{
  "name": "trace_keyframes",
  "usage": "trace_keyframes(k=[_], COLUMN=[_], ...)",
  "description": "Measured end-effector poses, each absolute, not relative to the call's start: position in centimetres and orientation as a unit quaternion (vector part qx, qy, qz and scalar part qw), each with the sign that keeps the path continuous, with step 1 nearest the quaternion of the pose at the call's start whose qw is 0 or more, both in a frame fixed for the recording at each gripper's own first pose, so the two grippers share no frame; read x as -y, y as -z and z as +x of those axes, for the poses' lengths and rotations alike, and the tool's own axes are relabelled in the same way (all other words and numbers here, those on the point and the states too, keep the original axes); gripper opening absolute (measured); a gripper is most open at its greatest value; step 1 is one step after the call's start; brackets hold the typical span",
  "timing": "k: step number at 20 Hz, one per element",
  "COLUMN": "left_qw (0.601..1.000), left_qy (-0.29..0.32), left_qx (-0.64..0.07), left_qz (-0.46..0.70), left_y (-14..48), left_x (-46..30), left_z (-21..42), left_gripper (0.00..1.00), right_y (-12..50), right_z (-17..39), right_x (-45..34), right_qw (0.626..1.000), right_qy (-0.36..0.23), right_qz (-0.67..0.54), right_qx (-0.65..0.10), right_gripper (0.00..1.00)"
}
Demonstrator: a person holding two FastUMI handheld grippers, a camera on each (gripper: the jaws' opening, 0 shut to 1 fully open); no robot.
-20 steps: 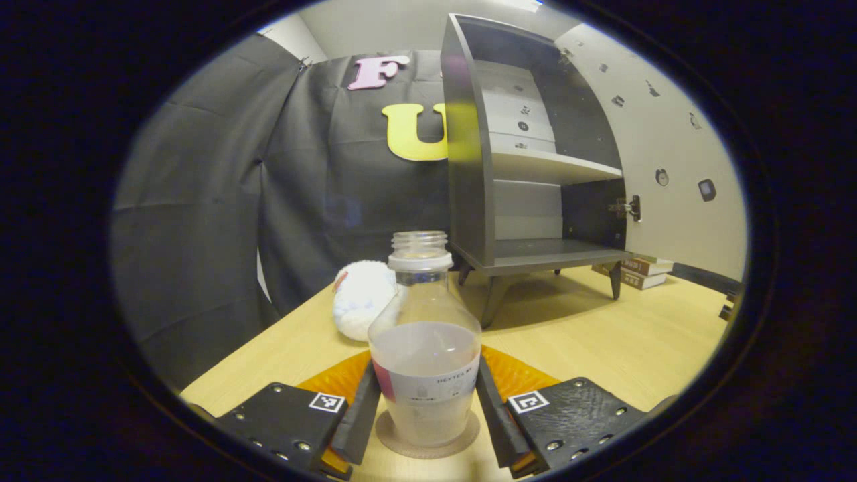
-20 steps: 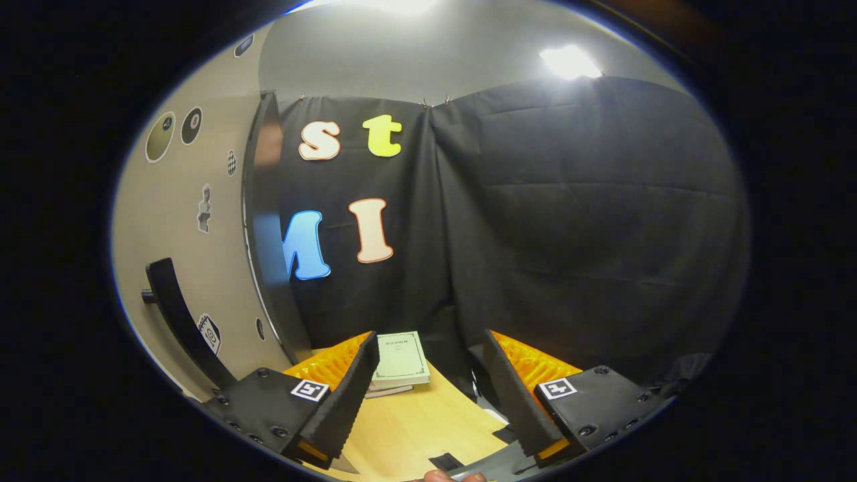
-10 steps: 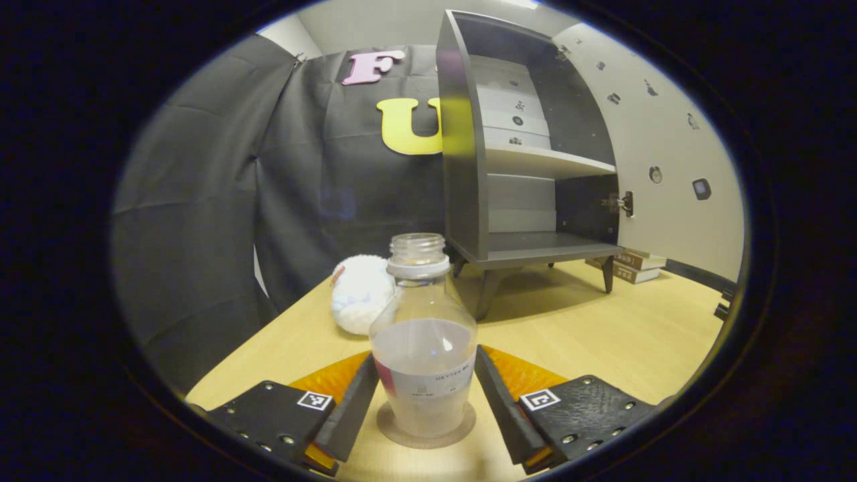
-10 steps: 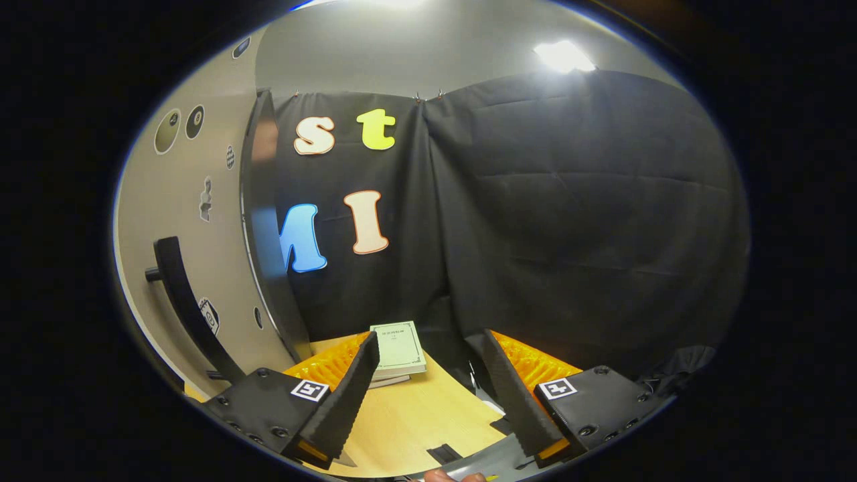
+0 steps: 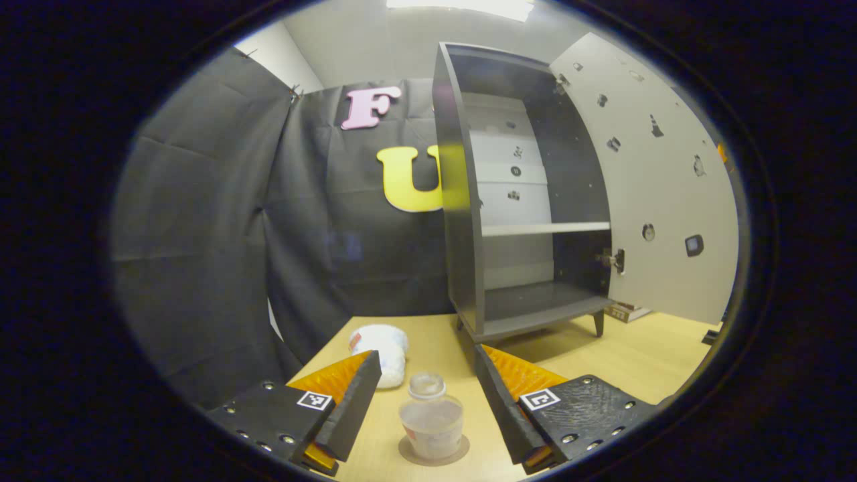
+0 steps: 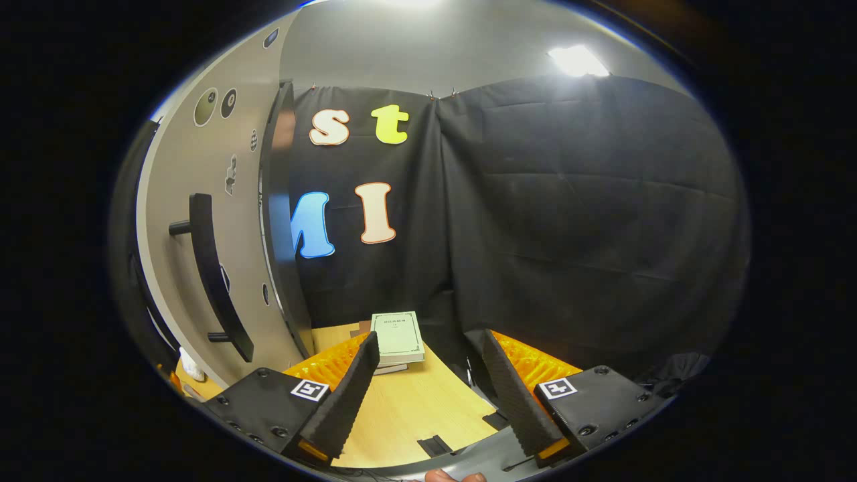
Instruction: Open the cabinet door with the right hand, grasp the bottle in the cabinet with the left hand and place it on the coaster, then close the cabinet door with the right hand.
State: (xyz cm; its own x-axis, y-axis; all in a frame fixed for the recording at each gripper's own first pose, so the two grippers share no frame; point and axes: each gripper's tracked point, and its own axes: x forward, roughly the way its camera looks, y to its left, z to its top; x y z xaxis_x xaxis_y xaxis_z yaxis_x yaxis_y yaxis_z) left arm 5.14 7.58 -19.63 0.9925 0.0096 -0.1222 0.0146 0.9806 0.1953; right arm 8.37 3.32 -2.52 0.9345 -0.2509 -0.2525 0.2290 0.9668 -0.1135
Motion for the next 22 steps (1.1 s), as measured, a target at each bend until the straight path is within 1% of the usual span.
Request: trace_keyframes(k=[1, 2, 3, 4, 5, 6, 7, 8, 9, 14, 15, 17, 19, 22], left_qw=[0.994, 0.994, 0.993, 0.993, 0.992, 0.992, 0.992, 0.992, 0.992, 0.990, 0.990, 0.991, 0.988, 0.986], left_qy=[-0.012, -0.029, -0.039, -0.045, -0.051, -0.057, -0.061, -0.066, -0.069, -0.093, -0.096, -0.097, -0.114, -0.131], left_qx=[-0.047, -0.039, -0.040, -0.039, -0.037, -0.036, -0.034, -0.031, -0.029, -0.035, -0.029, -0.027, -0.039, -0.051], left_qz=[0.097, 0.098, 0.099, 0.103, 0.106, 0.109, 0.109, 0.106, 0.103, 0.100, 0.100, 0.094, 0.093, 0.086], left_y=[17.6, 15.9, 14.6, 13.7, 12.6, 11.6, 10.6, 9.6, 8.8, 6.3, 5.4, 4.3, 3.5, 2.2], left_x=[-7.4, -7.3, -6.8, -6.0, -5.3, -4.5, -3.8, -3.0, -2.2, 1.3, 2.1, 3.7, 4.4, 5.2], left_z=[4.8, 4.1, 3.7, 3.4, 3.1, 2.5, 1.9, 1.3, 0.8, -1.7, -2.2, -2.7, -3.6, -4.8], left_gripper=[0.86, 0.86, 0.84, 0.86, 0.86, 0.86, 0.84, 0.84, 0.84, 0.84, 0.84, 0.87, 0.87, 0.87], right_y=[2.6, 2.6, 2.5, 2.3, 2.0, 1.8, 1.6, 1.2, 0.6, -2.2, -2.5, -3.0, -2.9, -3.1], right_z=[8.7, 9.2, 9.5, 9.8, 10.1, 10.5, 10.8, 11.0, 11.3, 11.7, 11.7, 11.8, 12.1, 12.7], right_x=[-3.5, -3.5, -3.6, -3.8, -4.2, -4.6, -5.3, -5.6, -5.9, -7.7, -8.1, -9.2, -10.6, -11.5], right_qw=[0.984, 0.985, 0.986, 0.988, 0.990, 0.991, 0.992, 0.993, 0.994, 0.994, 0.993, 0.991, 0.986, 0.982], right_qy=[0.113, 0.105, 0.096, 0.083, 0.068, 0.053, 0.034, 0.019, 0.004, -0.068, -0.082, -0.112, -0.145, -0.169], right_qz=[-0.043, -0.047, -0.050, -0.051, -0.045, -0.033, -0.020, -0.012, -0.009, -0.020, -0.018, -0.002, 0.010, 0.003], right_qx=[-0.132, -0.130, -0.128, -0.124, -0.118, -0.117, -0.116, -0.112, -0.107, -0.079, -0.077, -0.075, -0.080, -0.080], right_gripper=[0.98, 0.98, 0.98, 0.93, 0.98, 0.93, 0.93, 0.98, 0.98, 0.98, 0.98, 0.98, 0.98, 0.98])
